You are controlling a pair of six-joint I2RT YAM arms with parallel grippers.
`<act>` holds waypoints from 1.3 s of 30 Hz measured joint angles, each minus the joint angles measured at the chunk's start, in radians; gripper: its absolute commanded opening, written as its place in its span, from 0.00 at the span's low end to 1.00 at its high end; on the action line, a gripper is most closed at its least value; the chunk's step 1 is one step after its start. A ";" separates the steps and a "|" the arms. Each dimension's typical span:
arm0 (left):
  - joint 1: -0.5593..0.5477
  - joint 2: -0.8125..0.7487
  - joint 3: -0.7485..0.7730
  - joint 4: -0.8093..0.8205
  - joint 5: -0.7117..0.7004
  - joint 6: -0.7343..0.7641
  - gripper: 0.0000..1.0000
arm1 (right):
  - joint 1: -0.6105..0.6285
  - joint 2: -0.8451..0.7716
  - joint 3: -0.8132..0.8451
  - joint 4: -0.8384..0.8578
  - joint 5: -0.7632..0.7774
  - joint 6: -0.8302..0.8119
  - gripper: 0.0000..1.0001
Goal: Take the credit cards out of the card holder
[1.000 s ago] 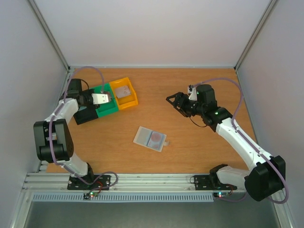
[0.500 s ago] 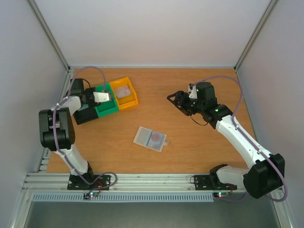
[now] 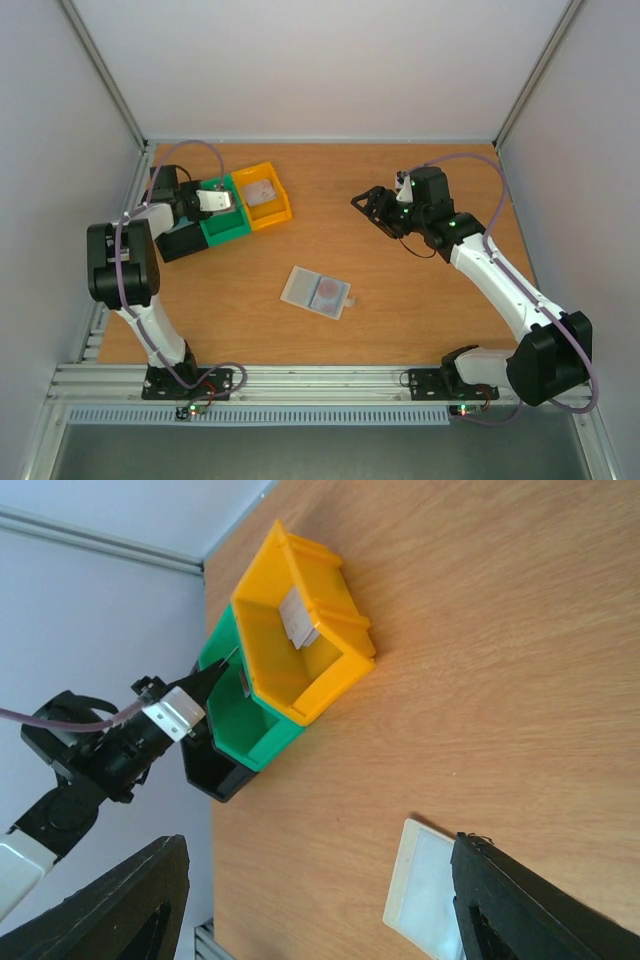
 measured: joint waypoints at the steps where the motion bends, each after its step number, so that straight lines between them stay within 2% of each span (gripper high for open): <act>1: 0.000 0.006 0.000 0.002 -0.003 0.003 0.00 | 0.000 0.000 0.000 0.000 0.000 -0.002 0.73; 3: -0.001 0.017 0.000 0.003 -0.009 0.006 0.00 | 0.000 0.000 0.000 0.000 0.000 -0.003 0.73; 4: -0.001 0.019 0.001 0.005 -0.009 0.008 0.05 | 0.000 0.000 0.000 0.000 0.000 -0.003 0.73; 8: -0.005 0.021 0.006 0.018 -0.011 0.031 0.36 | -0.003 0.000 0.000 0.000 0.000 -0.003 0.73; 11: -0.013 0.021 0.018 0.035 -0.003 0.040 0.51 | -0.003 0.000 0.000 0.000 0.000 -0.003 0.72; 16: -0.017 0.017 0.031 0.022 0.016 0.034 0.57 | -0.004 0.000 0.000 -0.001 0.000 -0.005 0.73; 21: -0.021 0.007 0.047 -0.066 0.045 0.016 0.68 | -0.004 0.000 0.000 -0.002 0.000 -0.008 0.73; 35: -0.032 -0.055 0.053 -0.270 0.059 0.024 0.65 | -0.005 -0.048 0.000 -0.016 0.001 -0.014 0.73; 37: -0.046 -0.087 0.072 -0.336 0.069 -0.029 0.61 | -0.005 -0.049 0.000 -0.016 0.000 -0.014 0.73; 39: -0.058 -0.103 0.124 -0.404 0.083 -0.111 0.50 | -0.005 -0.050 0.000 -0.017 0.000 -0.014 0.73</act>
